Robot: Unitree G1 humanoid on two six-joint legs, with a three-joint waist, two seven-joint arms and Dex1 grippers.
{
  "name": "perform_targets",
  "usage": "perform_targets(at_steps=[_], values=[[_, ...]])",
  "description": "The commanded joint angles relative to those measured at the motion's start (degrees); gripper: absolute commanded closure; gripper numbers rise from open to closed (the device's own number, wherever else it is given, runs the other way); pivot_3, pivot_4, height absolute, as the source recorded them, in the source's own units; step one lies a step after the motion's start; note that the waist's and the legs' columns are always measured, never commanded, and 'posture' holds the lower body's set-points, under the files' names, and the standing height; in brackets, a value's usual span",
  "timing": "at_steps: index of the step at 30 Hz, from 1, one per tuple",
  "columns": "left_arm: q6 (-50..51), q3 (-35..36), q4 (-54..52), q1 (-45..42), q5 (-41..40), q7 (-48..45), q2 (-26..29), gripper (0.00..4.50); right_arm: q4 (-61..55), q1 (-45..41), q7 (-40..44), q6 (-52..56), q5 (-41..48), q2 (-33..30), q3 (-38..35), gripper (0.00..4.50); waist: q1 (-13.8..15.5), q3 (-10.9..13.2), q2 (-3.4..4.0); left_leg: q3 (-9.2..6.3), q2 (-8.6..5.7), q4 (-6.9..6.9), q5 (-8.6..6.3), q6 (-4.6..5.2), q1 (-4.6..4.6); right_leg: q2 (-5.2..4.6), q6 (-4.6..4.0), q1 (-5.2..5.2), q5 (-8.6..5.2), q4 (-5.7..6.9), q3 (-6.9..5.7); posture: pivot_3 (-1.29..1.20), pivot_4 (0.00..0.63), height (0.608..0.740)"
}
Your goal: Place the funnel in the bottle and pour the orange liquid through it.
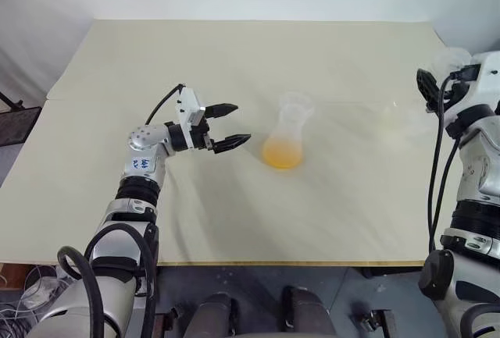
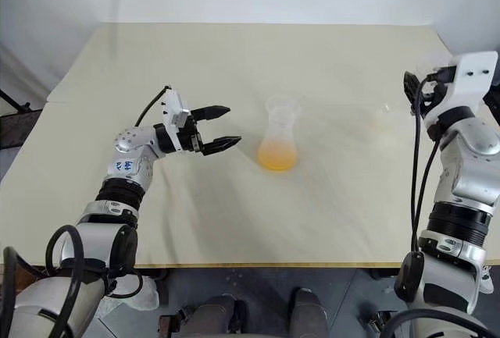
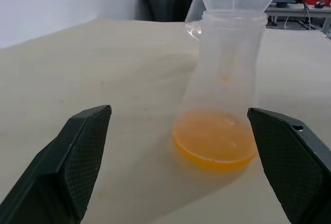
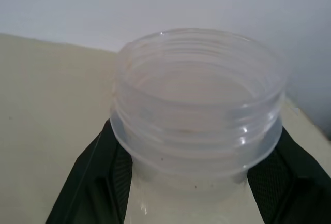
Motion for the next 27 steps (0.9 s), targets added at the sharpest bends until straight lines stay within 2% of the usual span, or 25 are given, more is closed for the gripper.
perform_targets(at_steps=[1,9,10,14,27], values=[[1.5,0.0,-4.7,1.5,-0.6,0.5,1.5,0.0,1.4,0.7,-0.3,-3.9,2.5,-1.6,-1.0,1.95,-0.1,0.0,0.01,0.01,0.01,-0.01,0.0,0.0,0.0,0.0,0.0,0.0,0.0,-0.01,0.0,0.0,0.15,0.74],[3.6,-0.9,-8.7,4.2,-0.5,0.6,2.2,0.0,2.6,3.5,-1.7,-6.6,4.2,-0.8,0.1,1.95,0.2,0.0,0.01,-0.02,0.0,-0.01,0.0,0.0,0.02,-0.02,0.0,0.0,0.0,0.0,0.02,0.0,0.15,0.74],[3.7,-0.9,-8.8,4.2,-0.5,0.6,2.1,0.0,2.4,3.7,-1.7,-6.8,4.5,-0.7,0.2,1.23,0.2,0.0,0.01,-0.02,0.0,0.0,0.0,0.0,0.02,-0.02,0.0,0.01,0.0,0.0,0.02,0.0,0.15,0.74],[3.9,-1.3,-8.3,3.8,-0.4,0.5,2.2,0.0,1.4,4.2,-2.5,-6.0,6.0,-1.3,0.1,0.02,0.0,0.0,0.01,-0.02,-0.02,0.0,0.0,0.0,0.03,-0.05,0.0,0.03,0.0,0.0,0.02,0.0,0.15,0.74],[4.0,-2.1,-6.2,2.7,0.2,1.3,2.1,0.0,-0.9,2.1,-2.2,-5.7,9.6,-5.2,-0.4,0.02,0.0,0.0,0.01,0.0,-0.01,0.0,0.0,0.0,0.03,-0.04,0.0,0.02,0.0,-0.02,0.01,0.0,0.15,0.74]])
